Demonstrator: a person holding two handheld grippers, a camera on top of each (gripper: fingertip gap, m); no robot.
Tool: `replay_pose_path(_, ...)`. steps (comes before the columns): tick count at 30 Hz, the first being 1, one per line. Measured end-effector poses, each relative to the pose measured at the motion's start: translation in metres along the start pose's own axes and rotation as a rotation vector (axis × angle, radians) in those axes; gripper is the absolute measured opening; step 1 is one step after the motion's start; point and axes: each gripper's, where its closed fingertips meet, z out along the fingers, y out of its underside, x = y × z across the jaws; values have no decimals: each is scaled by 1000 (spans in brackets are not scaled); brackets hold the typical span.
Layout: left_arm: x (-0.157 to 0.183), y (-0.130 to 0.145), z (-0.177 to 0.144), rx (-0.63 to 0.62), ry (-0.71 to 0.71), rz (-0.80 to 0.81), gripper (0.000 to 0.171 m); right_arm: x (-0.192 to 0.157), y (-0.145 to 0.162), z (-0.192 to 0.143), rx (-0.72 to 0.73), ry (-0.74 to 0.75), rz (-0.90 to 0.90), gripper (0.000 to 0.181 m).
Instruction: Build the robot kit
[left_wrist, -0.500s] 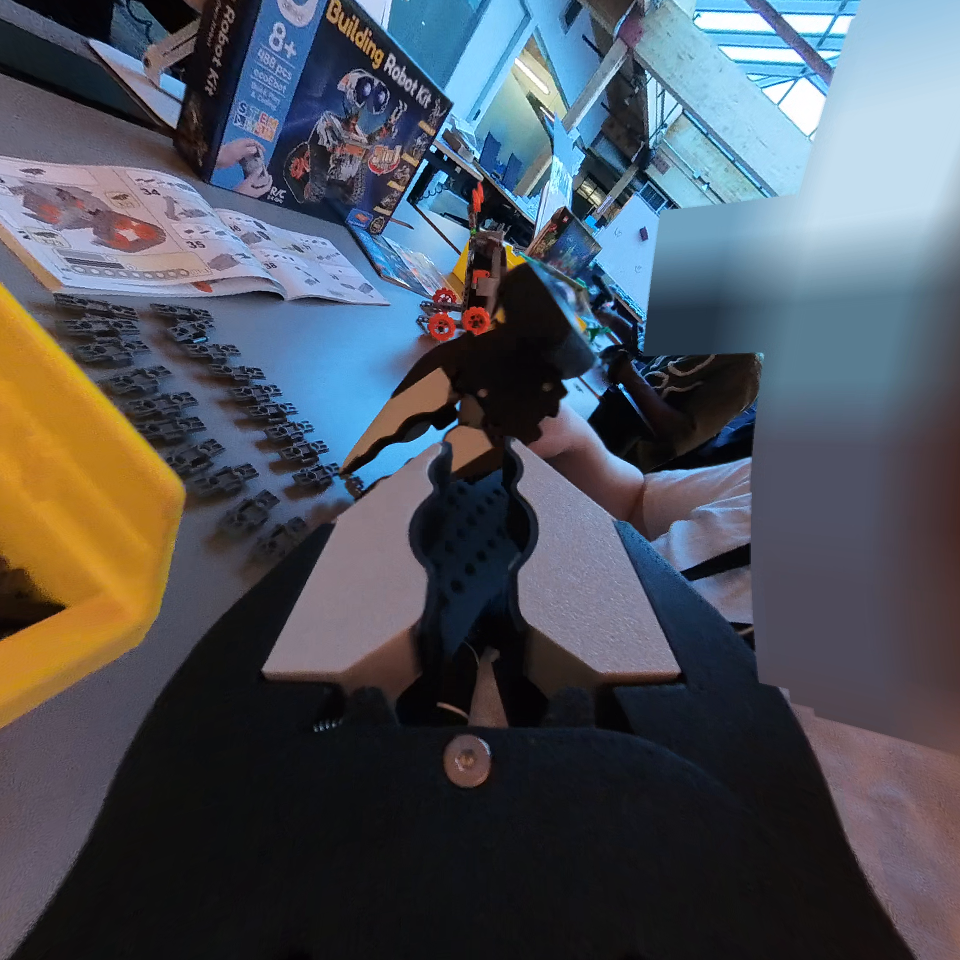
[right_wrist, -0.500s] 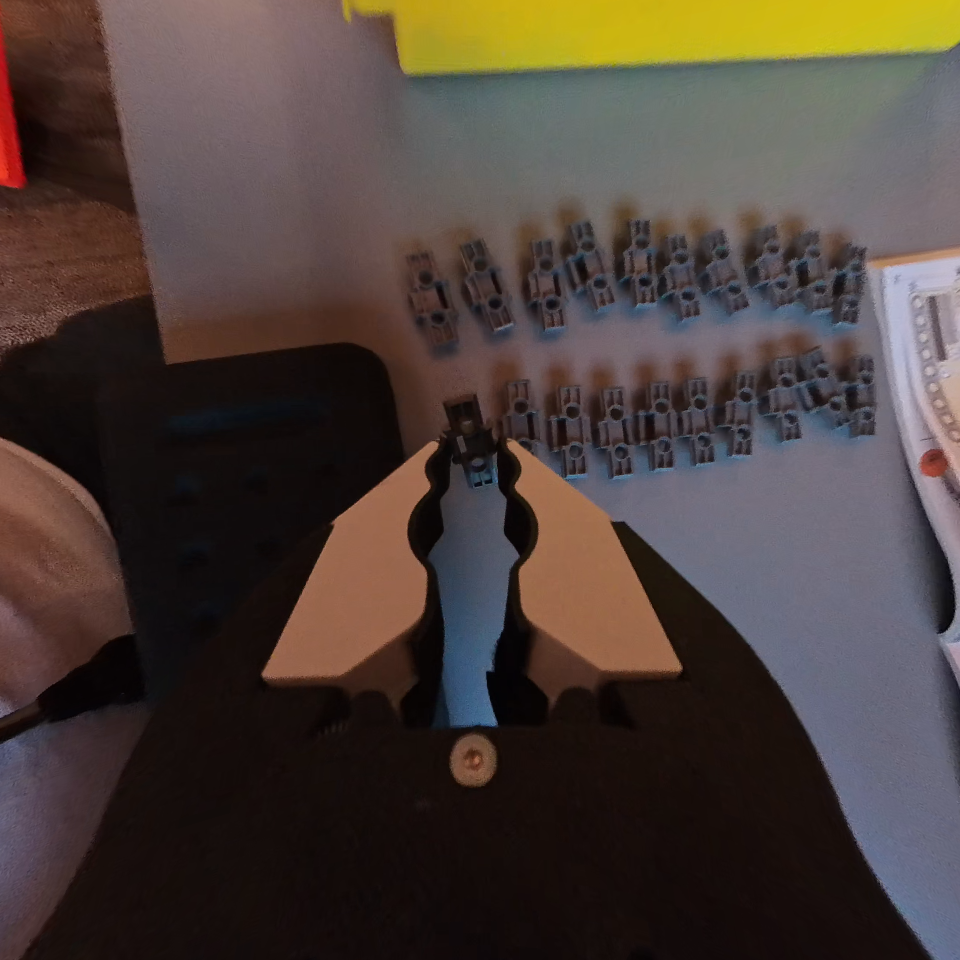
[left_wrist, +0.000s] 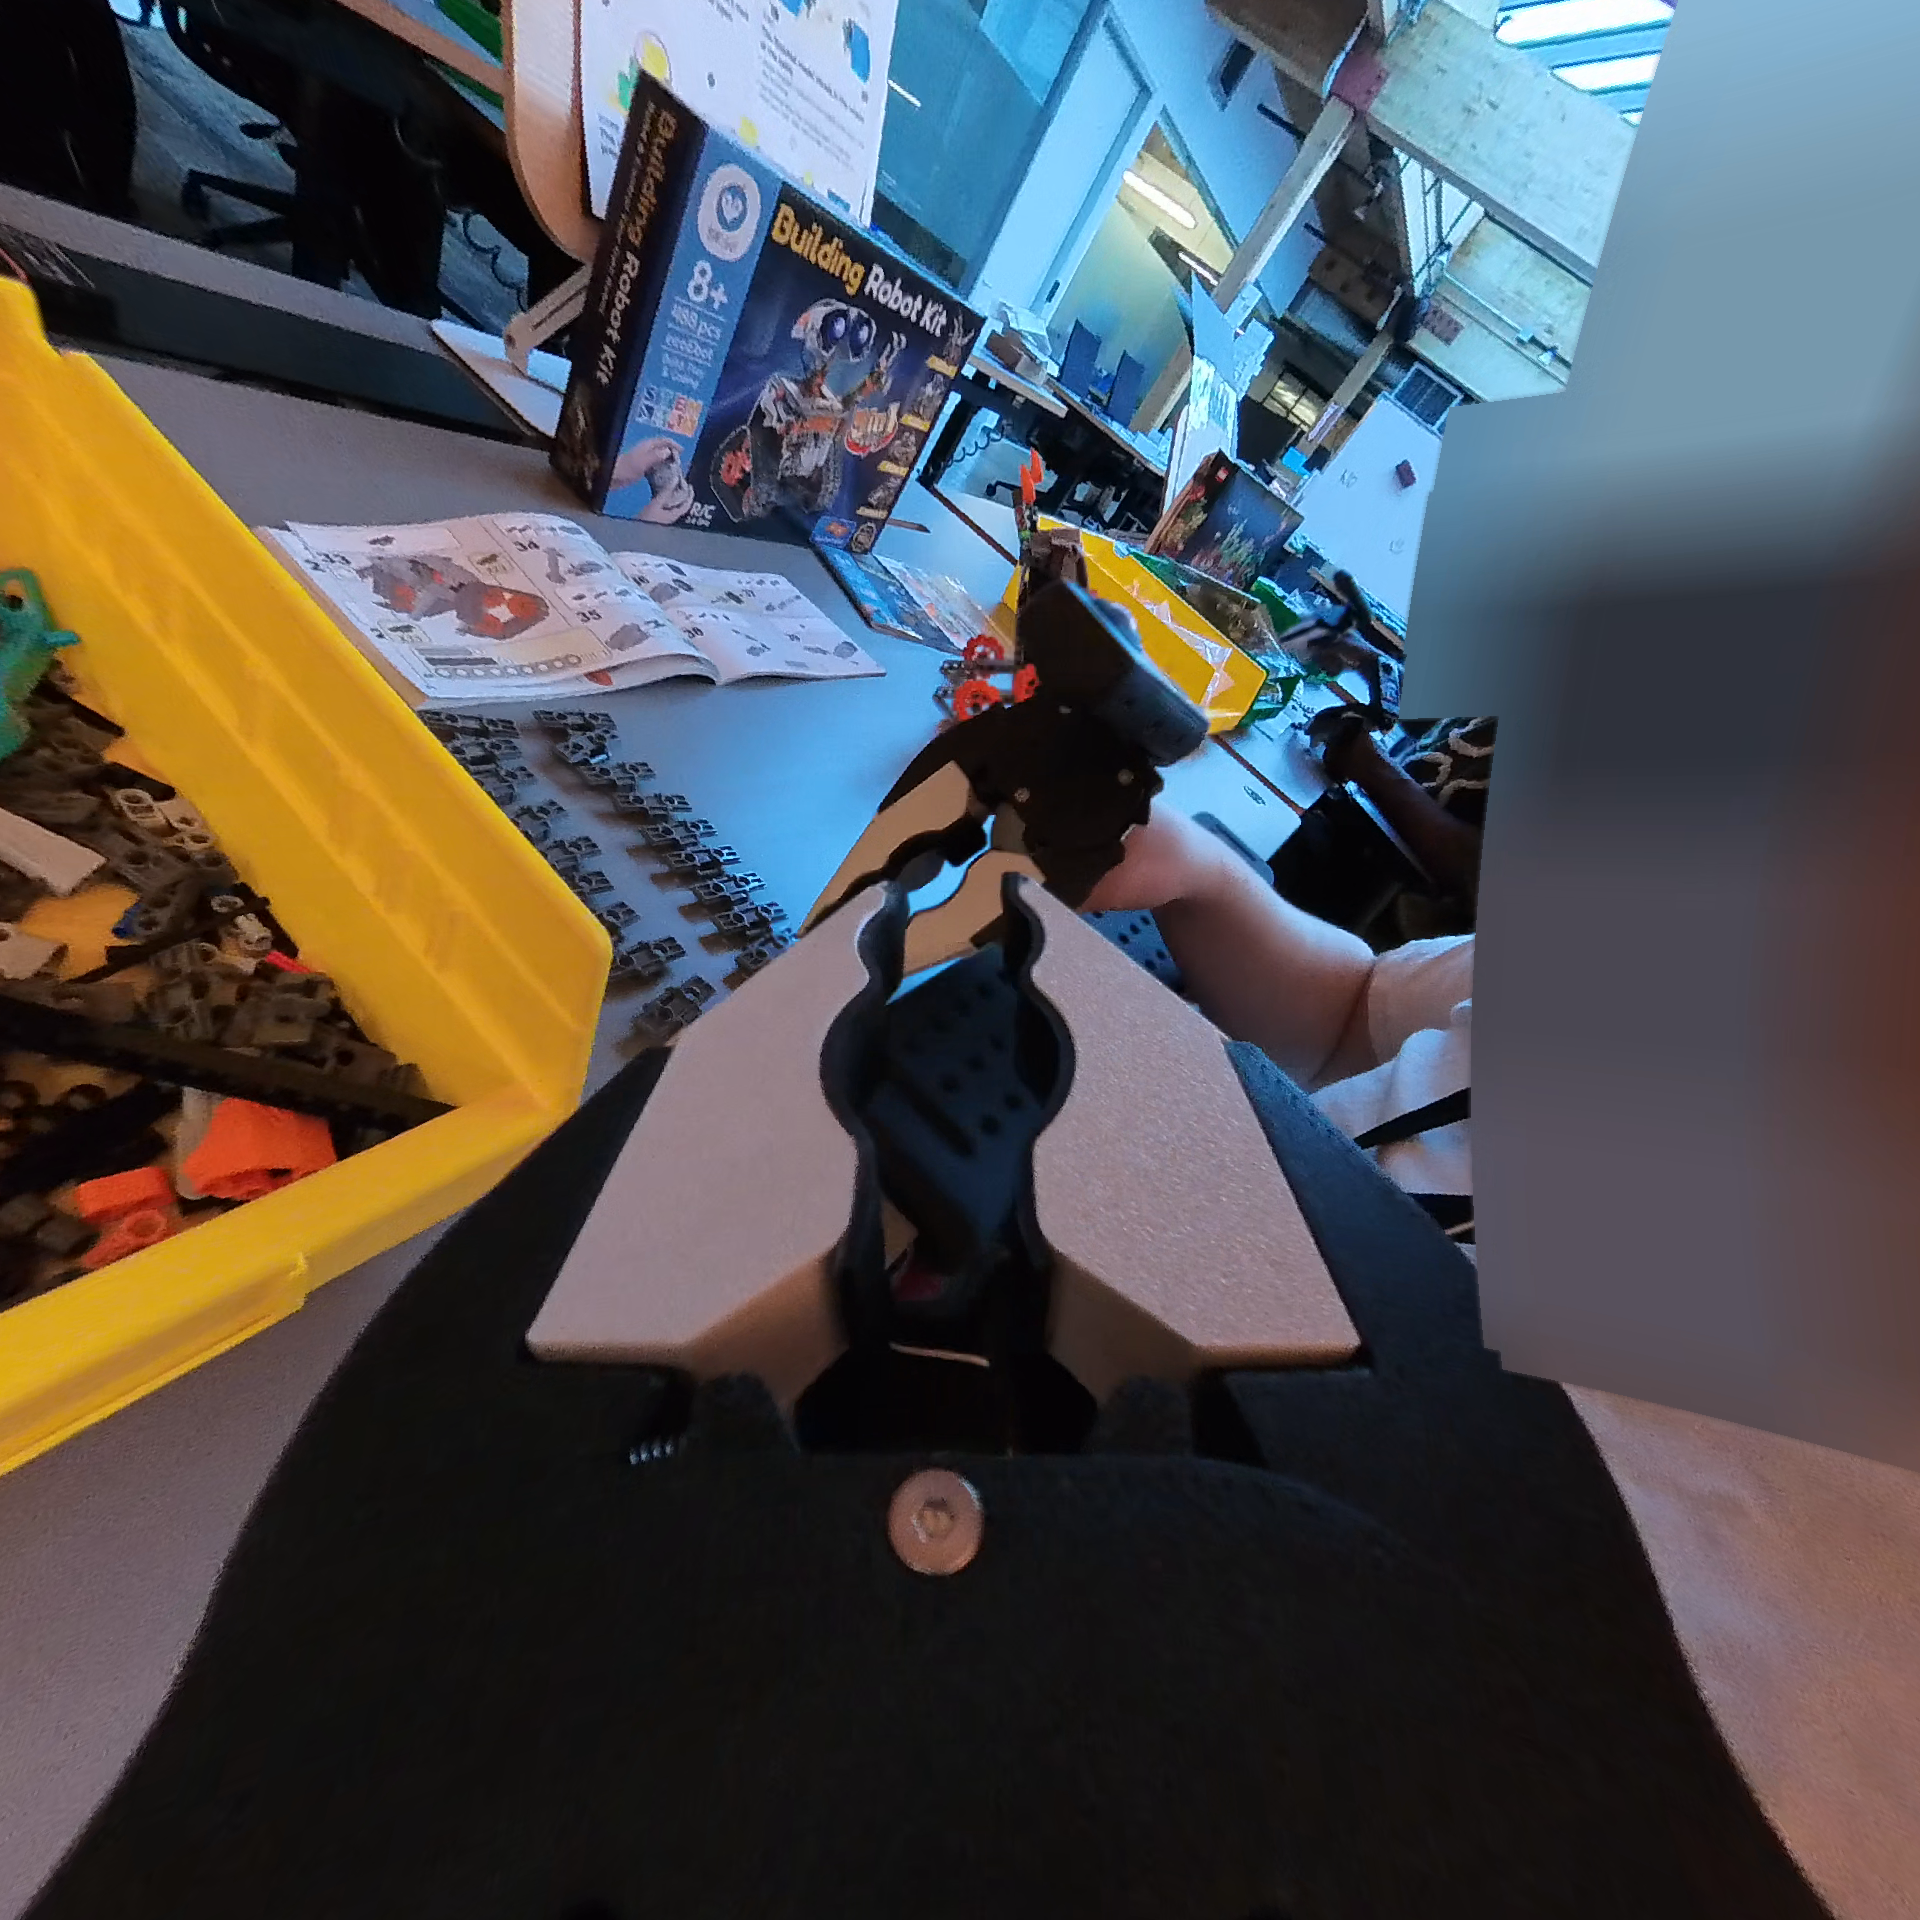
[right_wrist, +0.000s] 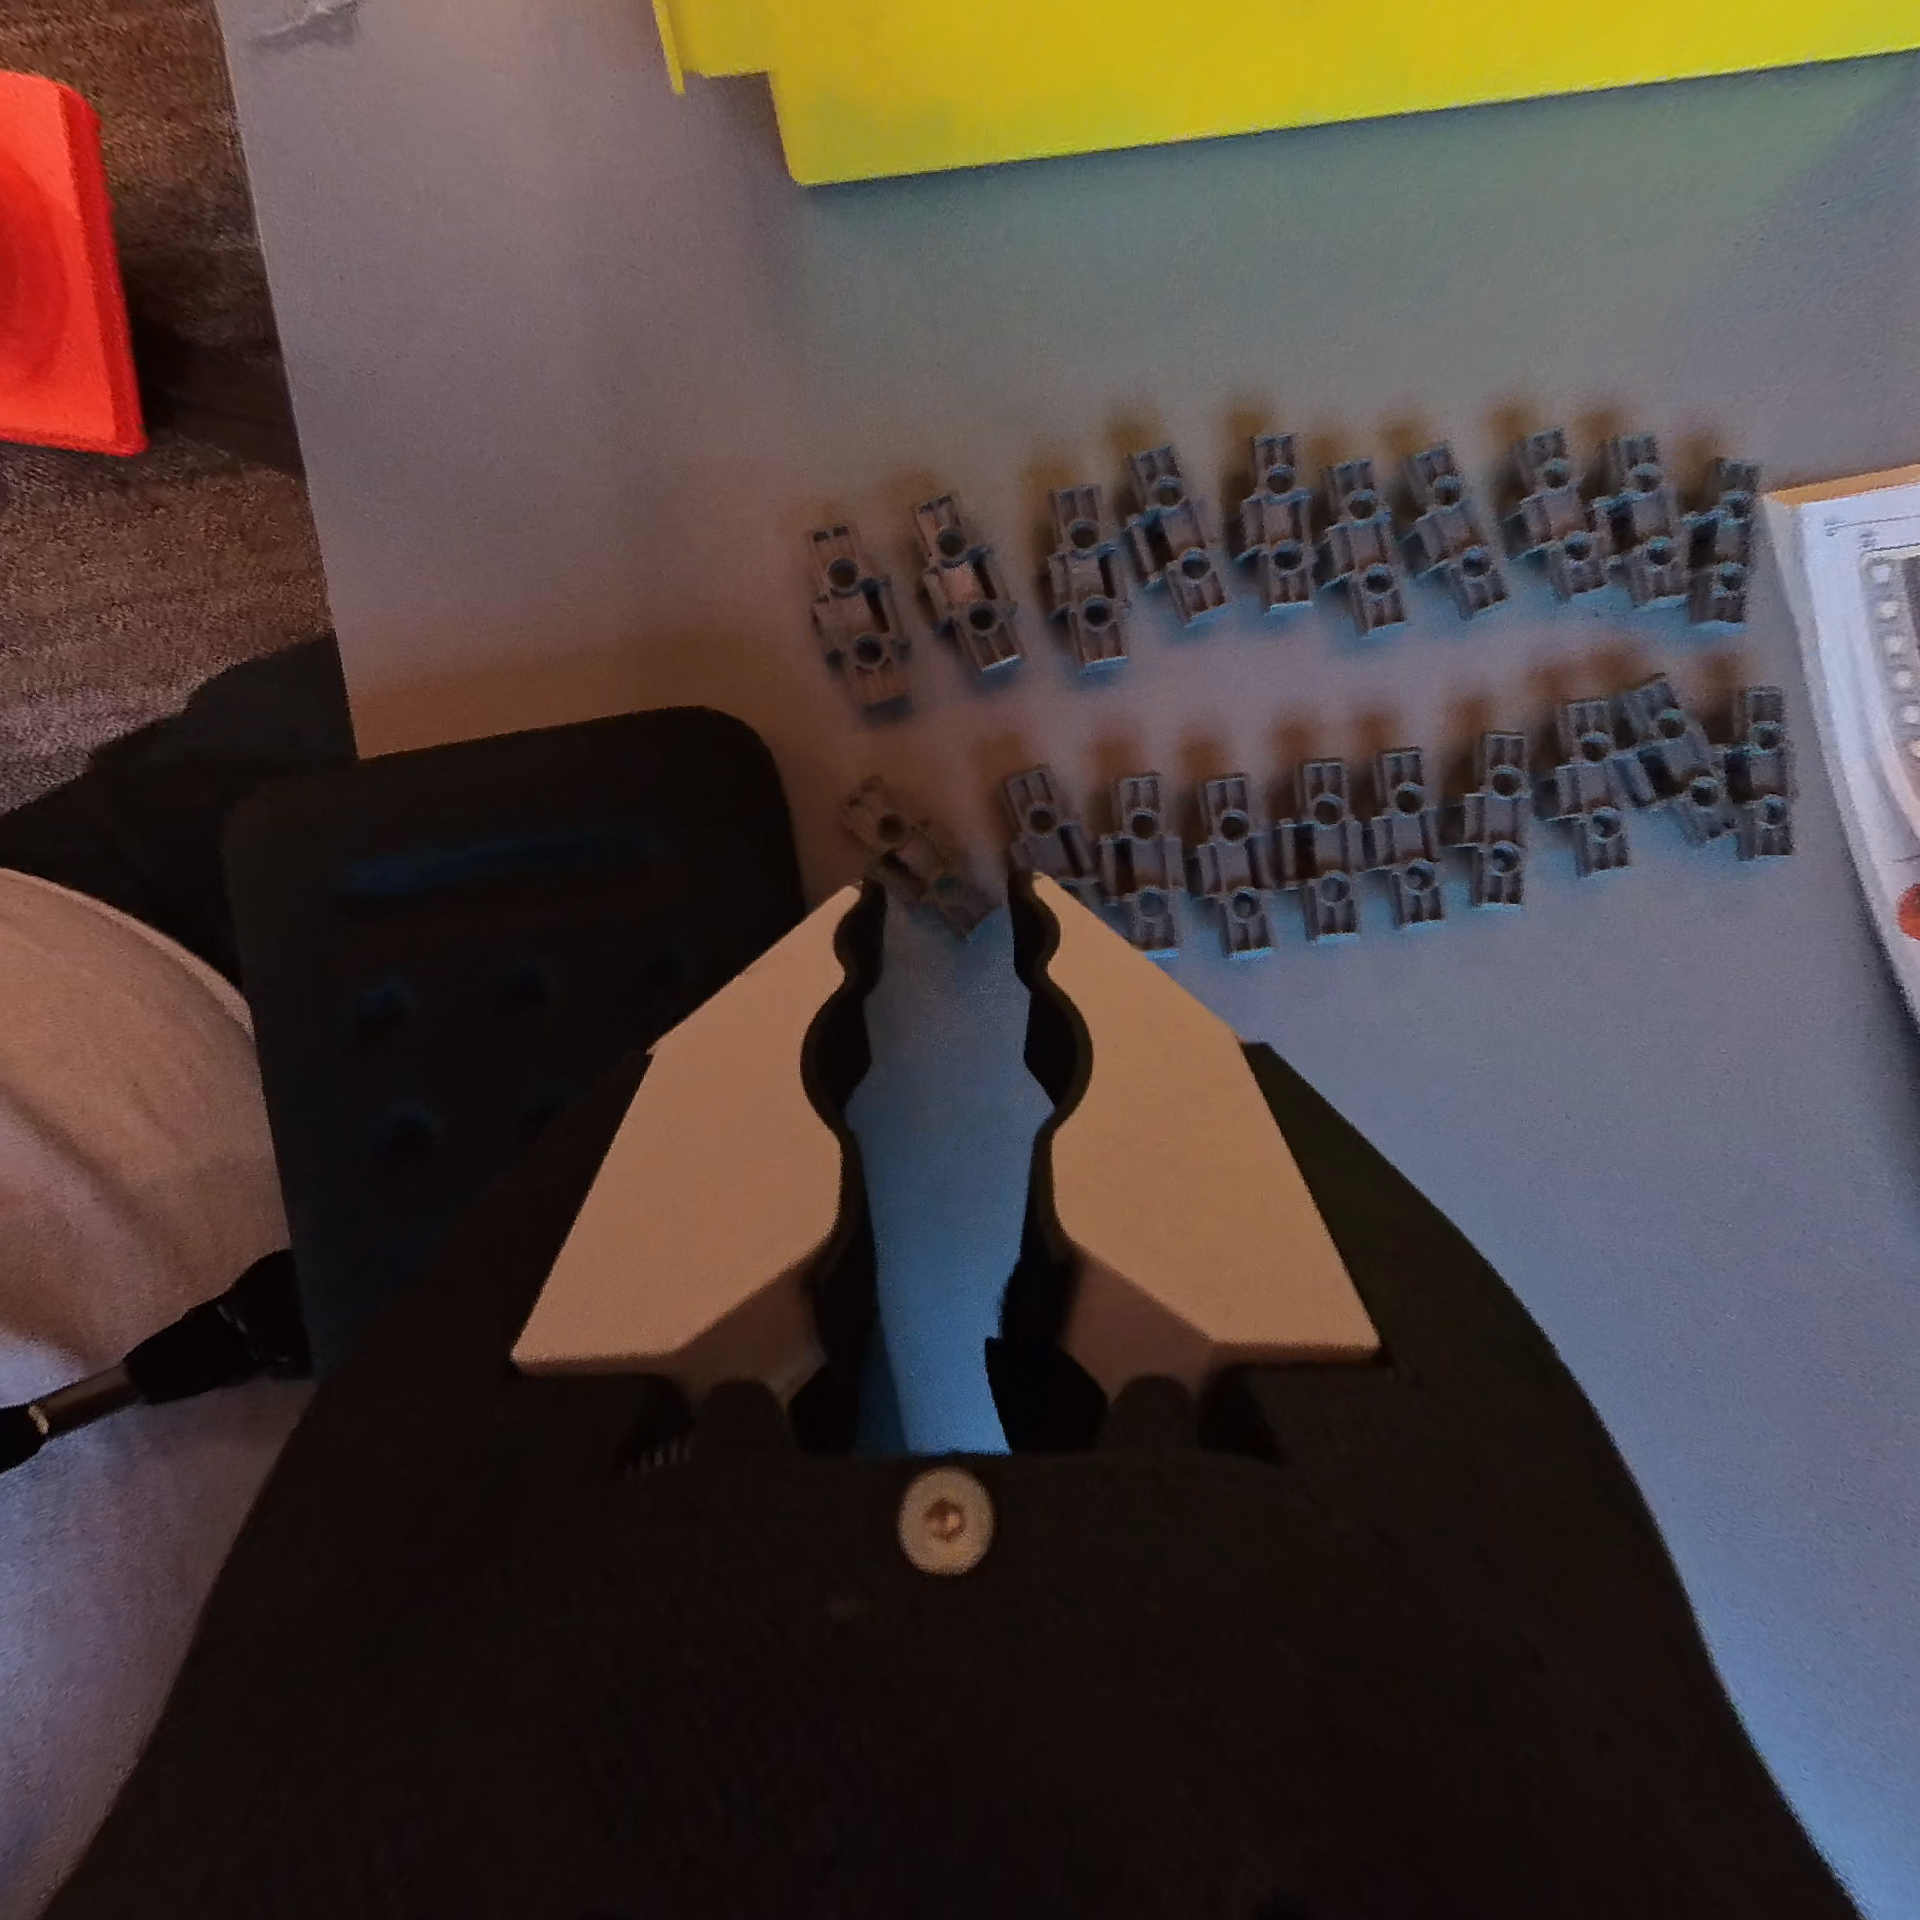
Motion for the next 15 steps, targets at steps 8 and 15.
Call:
replay_pose_path(8, -4, -3, -2, 12, -8, -6, 16, -6, -8, 0, 92, -120, -239, 23)
replay_pose_path(15, -2, 2, 3, -10, -3, -1, 16, -3, 2, 13, 12, -87, -236, 18)
